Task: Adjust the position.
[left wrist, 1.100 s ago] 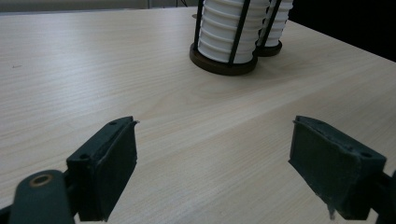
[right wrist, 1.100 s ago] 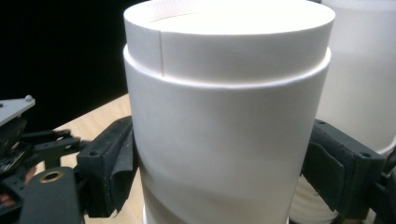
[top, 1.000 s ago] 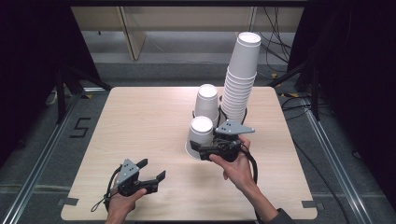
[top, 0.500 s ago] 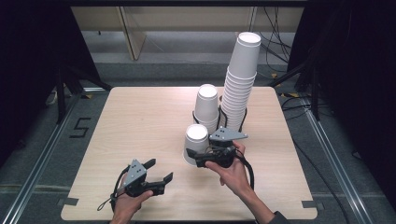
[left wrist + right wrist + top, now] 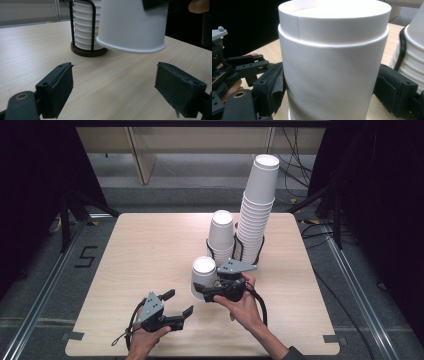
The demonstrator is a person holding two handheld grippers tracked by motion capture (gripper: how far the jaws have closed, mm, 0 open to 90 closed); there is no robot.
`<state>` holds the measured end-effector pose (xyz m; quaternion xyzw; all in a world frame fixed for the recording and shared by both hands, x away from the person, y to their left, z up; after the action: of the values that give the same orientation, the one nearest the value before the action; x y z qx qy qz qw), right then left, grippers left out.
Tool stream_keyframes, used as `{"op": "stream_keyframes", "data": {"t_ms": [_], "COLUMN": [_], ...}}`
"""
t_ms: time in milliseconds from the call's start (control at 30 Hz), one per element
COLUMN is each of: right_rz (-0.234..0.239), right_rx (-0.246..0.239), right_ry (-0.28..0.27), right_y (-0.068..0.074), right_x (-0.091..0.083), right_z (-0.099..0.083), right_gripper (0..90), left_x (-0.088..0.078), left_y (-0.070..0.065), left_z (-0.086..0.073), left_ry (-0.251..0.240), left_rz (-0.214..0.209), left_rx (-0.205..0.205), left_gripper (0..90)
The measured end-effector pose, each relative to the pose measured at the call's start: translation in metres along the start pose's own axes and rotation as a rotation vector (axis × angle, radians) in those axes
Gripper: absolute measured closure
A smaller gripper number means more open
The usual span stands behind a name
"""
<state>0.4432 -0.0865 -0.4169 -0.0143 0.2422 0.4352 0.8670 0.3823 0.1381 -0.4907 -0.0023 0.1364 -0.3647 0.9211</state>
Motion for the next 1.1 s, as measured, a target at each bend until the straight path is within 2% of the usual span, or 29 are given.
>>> {"op": "stream_keyframes", "data": {"t_ms": [67, 100, 233, 267, 300, 333, 367, 400, 433, 467, 500, 567, 600, 633, 667, 700, 733, 767, 867, 967, 1100], "right_rz": [0.006, 0.028, 0.041, 0.042, 0.043, 0.054, 0.051, 0.053, 0.061, 0.063, 0.077, 0.084, 0.092, 0.094, 0.101, 0.101, 0.102, 0.113, 0.133, 0.136, 0.156], "right_rx": [-0.003, -0.034, -0.036, -0.018, -0.045, -0.051, -0.021, -0.035, -0.033, -0.054, -0.038, -0.053, -0.063, -0.052, -0.071, -0.071, -0.043, -0.039, -0.051, -0.062, -0.033], "right_ry": [-0.003, -0.004, -0.002, 0.005, 0.004, 0.003, 0.009, 0.014, 0.012, 0.007, 0.013, 0.012, 0.010, 0.014, 0.012, 0.012, 0.022, 0.013, -0.004, -0.012, -0.013], "right_y": [0.001, 0.002, 0.005, 0.008, 0.008, 0.009, 0.012, 0.013, 0.016, 0.016, 0.019, 0.019, 0.021, 0.023, 0.024, 0.024, 0.026, 0.027, 0.028, 0.030, 0.032], "right_x": [0.001, 0.006, 0.009, 0.010, 0.012, 0.013, 0.013, 0.014, 0.016, 0.018, 0.019, 0.020, 0.021, 0.022, 0.023, 0.023, 0.022, 0.023, 0.024, 0.024, 0.025], "right_z": [-0.001, -0.002, -0.005, -0.006, -0.006, -0.006, -0.007, -0.007, -0.008, -0.008, -0.009, -0.009, -0.009, -0.010, -0.010, -0.010, -0.011, -0.011, -0.010, -0.010, -0.010], "right_gripper": [18.0, 18.0, 18.0, 18.0, 18.1, 18.0, 18.0, 18.1, 18.1, 18.1, 18.2, 18.3, 18.3, 18.4, 18.4, 18.4, 18.6, 18.6, 18.7, 18.7, 18.8], "left_x": [0.002, 0.002, 0.005, 0.006, 0.007, 0.006, 0.006, 0.006, 0.007, 0.007, 0.007, 0.007, 0.007, 0.008, 0.008, 0.008, 0.008, 0.007, 0.009, 0.009, 0.010], "left_y": [0.000, -0.002, -0.006, -0.007, -0.008, -0.009, -0.009, -0.010, -0.010, -0.010, -0.009, -0.010, -0.009, -0.009, -0.009, -0.009, -0.008, -0.008, -0.009, -0.010, -0.010], "left_z": [-0.001, -0.001, 0.000, -0.001, -0.001, 0.000, 0.000, 0.000, 0.000, 0.000, 0.000, -0.001, -0.001, -0.001, 0.000, 0.000, -0.001, 0.000, -0.001, -0.001, -0.001], "left_ry": [-0.015, -0.009, -0.019, -0.033, -0.031, -0.018, -0.022, -0.023, -0.030, -0.026, -0.027, -0.027, -0.032, -0.045, -0.055, -0.055, -0.048, -0.028, -0.019, -0.022, -0.021], "left_rz": [-0.006, -0.002, -0.018, -0.033, -0.037, -0.034, -0.031, -0.028, -0.027, -0.027, -0.030, -0.032, -0.037, -0.047, -0.043, -0.043, -0.036, -0.021, -0.022, -0.026, -0.027], "left_rx": [0.000, 0.008, 0.021, 0.022, 0.024, 0.036, 0.038, 0.039, 0.033, 0.023, 0.020, 0.013, 0.011, 0.009, 0.006, 0.006, 0.005, 0.004, -0.011, -0.013, -0.015], "left_gripper": [14.6, 14.6, 14.6, 14.6, 14.5, 14.5, 14.5, 14.5, 14.5, 14.5, 14.5, 13.8, 12.0, 10.7, 6.0, 3.6, 1.0, 0.0, 3.4, 2.5, 1.3]}}
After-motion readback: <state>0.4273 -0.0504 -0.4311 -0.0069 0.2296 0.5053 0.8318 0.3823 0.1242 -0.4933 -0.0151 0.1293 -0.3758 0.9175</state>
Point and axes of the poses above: each handheld gripper's, and its own axes: x roughly forward along the jaws, z roughly out of its top, y roughly to its left, the point moved 1 cm from there along x, roughly forward along the jaws, and after that the axes turned 1 degree about x, right-handed, at the moved point
